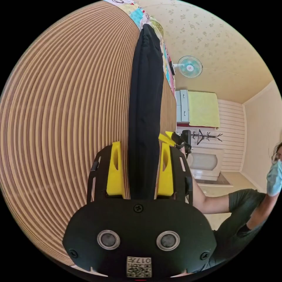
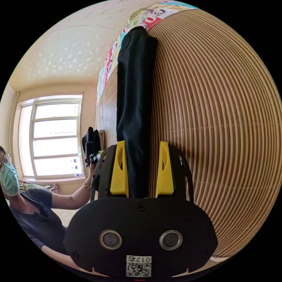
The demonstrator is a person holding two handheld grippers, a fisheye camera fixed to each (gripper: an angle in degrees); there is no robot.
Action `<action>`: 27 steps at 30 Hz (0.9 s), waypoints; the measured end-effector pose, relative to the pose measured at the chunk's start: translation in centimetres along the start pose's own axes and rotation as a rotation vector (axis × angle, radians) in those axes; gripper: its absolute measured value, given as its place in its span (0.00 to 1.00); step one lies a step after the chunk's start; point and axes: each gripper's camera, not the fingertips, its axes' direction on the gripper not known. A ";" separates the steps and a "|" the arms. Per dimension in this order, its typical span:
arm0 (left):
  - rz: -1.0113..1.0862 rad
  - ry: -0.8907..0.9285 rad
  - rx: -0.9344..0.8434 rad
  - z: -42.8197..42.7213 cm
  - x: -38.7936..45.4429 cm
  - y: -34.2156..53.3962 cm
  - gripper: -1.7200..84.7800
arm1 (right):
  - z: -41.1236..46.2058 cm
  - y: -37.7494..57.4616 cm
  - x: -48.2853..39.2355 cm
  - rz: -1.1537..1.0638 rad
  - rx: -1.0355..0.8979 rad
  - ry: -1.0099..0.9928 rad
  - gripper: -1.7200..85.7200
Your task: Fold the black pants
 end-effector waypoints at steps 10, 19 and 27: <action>0.143 0.143 0.005 -0.9 8.8 0.3 0.08 | -1.0 2.1 -6.1 -0.148 0.053 -0.333 0.05; 0.543 0.261 0.112 -11.1 31.0 14.4 0.08 | -9.1 15.8 -27.7 -0.526 0.054 -0.440 0.03; 0.729 0.276 0.236 -17.1 44.3 21.4 0.08 | -10.4 21.3 -39.6 -0.725 0.123 -0.423 0.03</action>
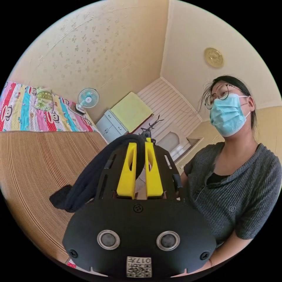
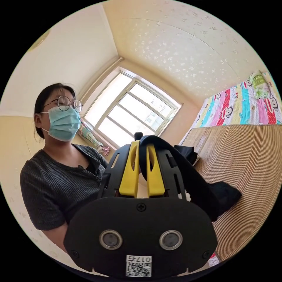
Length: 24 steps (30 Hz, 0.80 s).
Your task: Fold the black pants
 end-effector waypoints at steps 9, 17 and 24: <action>-0.191 -0.191 0.046 0.0 -5.9 -3.8 0.08 | 8.9 -3.3 10.9 0.075 0.004 0.226 0.02; 0.010 -0.253 -0.013 0.4 -0.3 -4.9 0.08 | 13.7 -2.1 7.4 -0.062 -0.026 0.327 0.02; 0.110 -0.221 -0.044 0.4 7.9 -3.2 0.08 | 15.3 3.4 0.2 -0.163 -0.037 0.348 0.02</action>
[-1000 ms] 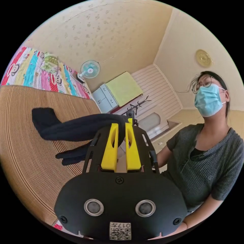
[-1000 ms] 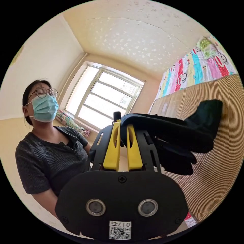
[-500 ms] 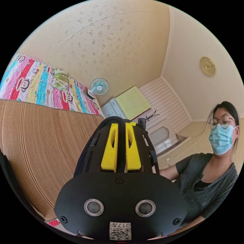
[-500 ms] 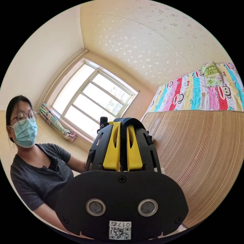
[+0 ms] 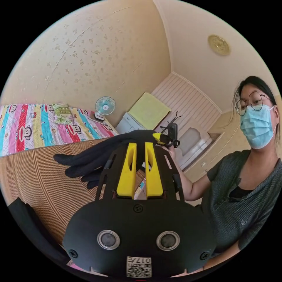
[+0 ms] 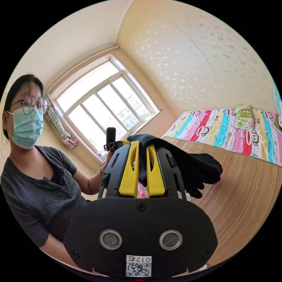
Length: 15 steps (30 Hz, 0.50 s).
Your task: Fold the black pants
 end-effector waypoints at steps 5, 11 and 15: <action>0.121 0.065 0.098 -2.8 4.1 -2.9 0.08 | -1.7 -1.4 -4.5 -0.113 0.084 -0.036 0.02; 0.169 0.149 0.174 -5.2 4.1 -7.0 0.08 | -2.0 -4.7 -6.6 -0.198 0.171 -0.052 0.02; 0.001 0.079 0.146 -3.6 -1.9 -7.8 0.08 | 1.5 -6.0 0.2 -0.029 0.141 -0.002 0.02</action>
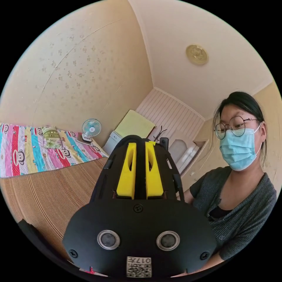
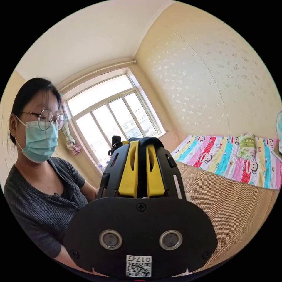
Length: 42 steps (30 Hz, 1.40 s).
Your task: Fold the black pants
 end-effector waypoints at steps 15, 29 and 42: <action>-0.402 -0.337 -0.447 6.4 -30.1 14.7 0.08 | 18.2 15.6 27.4 0.454 -0.404 0.229 0.05; -0.849 -0.393 -0.468 4.0 -43.7 34.4 0.26 | 13.3 33.9 34.9 0.922 -0.460 0.342 0.20; -0.892 -0.201 -0.446 8.5 -55.4 38.2 0.17 | 23.1 28.8 41.9 1.066 -0.413 0.068 0.25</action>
